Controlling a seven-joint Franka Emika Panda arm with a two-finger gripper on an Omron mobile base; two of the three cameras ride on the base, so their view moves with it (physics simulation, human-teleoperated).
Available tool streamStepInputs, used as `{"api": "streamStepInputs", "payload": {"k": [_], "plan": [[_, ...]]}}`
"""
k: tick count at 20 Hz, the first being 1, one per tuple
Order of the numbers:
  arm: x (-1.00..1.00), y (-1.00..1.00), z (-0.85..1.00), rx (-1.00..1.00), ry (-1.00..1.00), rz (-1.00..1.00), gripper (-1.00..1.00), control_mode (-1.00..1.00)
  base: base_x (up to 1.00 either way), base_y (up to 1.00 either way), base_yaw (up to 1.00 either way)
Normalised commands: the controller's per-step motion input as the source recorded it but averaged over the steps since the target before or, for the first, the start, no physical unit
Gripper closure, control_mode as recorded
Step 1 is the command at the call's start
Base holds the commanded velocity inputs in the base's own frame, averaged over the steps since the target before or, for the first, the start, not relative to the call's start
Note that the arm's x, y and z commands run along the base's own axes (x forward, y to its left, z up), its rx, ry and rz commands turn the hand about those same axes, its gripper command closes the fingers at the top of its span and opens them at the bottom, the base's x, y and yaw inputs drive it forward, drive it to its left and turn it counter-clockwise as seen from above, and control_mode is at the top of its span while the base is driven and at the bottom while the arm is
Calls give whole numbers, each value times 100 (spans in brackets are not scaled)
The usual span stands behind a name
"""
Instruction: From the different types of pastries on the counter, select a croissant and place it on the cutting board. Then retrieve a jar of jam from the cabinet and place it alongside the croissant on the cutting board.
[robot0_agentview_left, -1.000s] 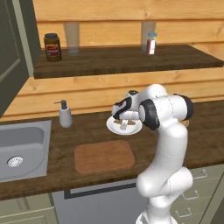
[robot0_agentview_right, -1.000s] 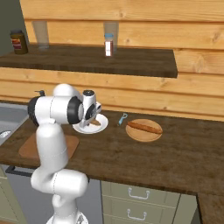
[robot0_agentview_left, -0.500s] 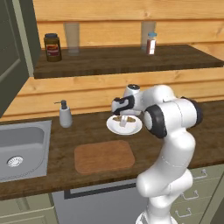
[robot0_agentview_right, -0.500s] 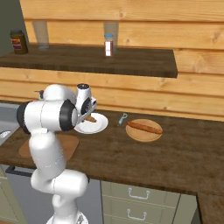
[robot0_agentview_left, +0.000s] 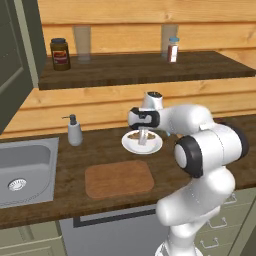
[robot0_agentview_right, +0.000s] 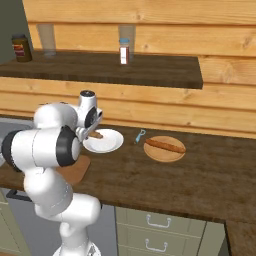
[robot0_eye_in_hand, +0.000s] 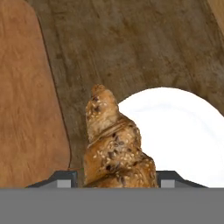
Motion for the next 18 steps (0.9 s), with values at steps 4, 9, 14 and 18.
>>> {"api": "streamStepInputs", "payload": {"k": [4, 9, 14, 18], "plan": [[-62, 38, 25, 0, 1, 2, 100, -100, 0, 0, 0], [-82, 21, 8, 0, 0, 0, 100, -100, 0, 0, 0], [-62, 8, 0, 0, 0, 0, 100, -100, 0, 0, 0], [-39, 2, -3, 0, 0, 0, 100, -100, 0, 0, 0]]}}
